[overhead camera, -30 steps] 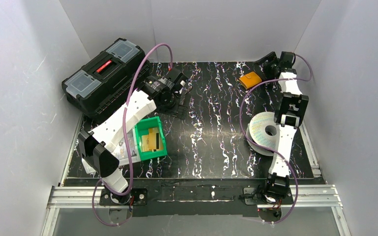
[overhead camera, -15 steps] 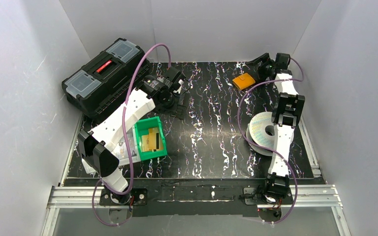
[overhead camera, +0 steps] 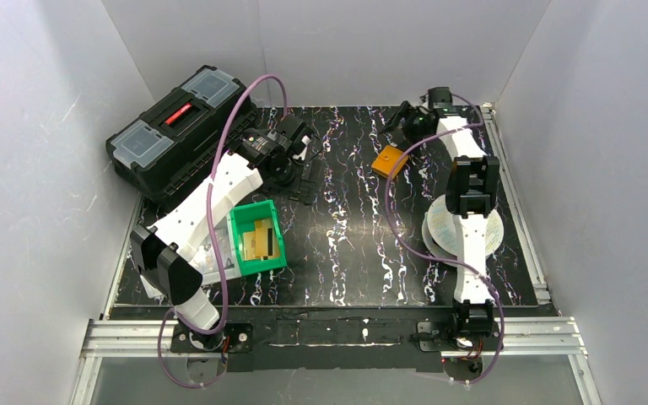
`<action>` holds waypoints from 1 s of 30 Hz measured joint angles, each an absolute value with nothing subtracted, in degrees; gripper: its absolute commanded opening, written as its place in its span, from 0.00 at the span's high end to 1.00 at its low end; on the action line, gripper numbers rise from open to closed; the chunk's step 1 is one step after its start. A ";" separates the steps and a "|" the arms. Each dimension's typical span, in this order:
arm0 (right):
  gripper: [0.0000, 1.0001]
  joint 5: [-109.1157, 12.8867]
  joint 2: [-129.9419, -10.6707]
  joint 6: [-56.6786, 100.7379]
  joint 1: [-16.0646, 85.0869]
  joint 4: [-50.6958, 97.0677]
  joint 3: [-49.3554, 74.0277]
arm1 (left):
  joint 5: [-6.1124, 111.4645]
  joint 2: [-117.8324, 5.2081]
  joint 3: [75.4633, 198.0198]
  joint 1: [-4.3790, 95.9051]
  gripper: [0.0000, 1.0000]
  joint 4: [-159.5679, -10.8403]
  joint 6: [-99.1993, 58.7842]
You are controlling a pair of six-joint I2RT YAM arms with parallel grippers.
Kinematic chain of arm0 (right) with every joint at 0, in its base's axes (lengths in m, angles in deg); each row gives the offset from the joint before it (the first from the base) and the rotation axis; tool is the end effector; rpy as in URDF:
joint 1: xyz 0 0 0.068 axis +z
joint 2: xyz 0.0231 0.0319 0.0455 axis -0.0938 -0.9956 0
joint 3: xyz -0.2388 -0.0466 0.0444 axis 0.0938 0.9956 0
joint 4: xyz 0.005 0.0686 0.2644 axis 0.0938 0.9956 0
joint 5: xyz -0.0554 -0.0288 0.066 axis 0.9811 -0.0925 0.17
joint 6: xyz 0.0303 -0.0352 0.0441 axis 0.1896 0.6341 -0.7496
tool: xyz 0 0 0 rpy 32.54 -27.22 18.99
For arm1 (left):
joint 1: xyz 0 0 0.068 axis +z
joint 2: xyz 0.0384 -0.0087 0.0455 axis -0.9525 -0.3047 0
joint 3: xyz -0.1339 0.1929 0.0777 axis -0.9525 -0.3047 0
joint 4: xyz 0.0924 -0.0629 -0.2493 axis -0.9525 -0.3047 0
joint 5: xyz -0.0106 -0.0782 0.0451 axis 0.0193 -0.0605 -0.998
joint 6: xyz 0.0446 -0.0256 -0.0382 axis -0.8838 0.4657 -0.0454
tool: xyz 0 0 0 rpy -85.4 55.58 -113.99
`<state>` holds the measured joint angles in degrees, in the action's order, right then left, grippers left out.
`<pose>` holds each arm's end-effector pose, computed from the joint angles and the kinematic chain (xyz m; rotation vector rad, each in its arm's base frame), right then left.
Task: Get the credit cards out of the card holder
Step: Move the card holder to the center of the board.
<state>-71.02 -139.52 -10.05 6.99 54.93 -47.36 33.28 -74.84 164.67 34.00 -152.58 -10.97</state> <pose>0.5688 0.0412 0.1370 0.5360 2.4083 0.9603 0.2798 -0.2084 0.3326 0.3221 2.5572 -0.1324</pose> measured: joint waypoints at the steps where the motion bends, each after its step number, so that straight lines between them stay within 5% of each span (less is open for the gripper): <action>1: 0.10 -70.60 -138.50 -9.07 8.17 56.09 -46.13 | 33.28 -74.71 164.45 34.24 0.01 -152.71 -10.77; 14: 0.09 -68.88 -112.01 -7.54 22.99 56.02 -2.68 | 40.80 -68.13 149.10 39.12 0.01 -147.27 -5.53; 27: 0.10 -60.22 -87.29 -12.26 21.68 54.40 11.50 | 48.38 -68.26 143.66 35.31 0.01 -136.06 -6.29; 30: 0.12 -58.63 -77.74 -14.79 21.70 53.90 20.57 | 46.46 -73.09 145.63 31.40 0.09 -133.98 -6.44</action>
<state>-58.63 -77.74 -14.79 21.70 53.90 20.57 46.46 -73.09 145.63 31.40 -133.98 -6.44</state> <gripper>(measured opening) 0.902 0.989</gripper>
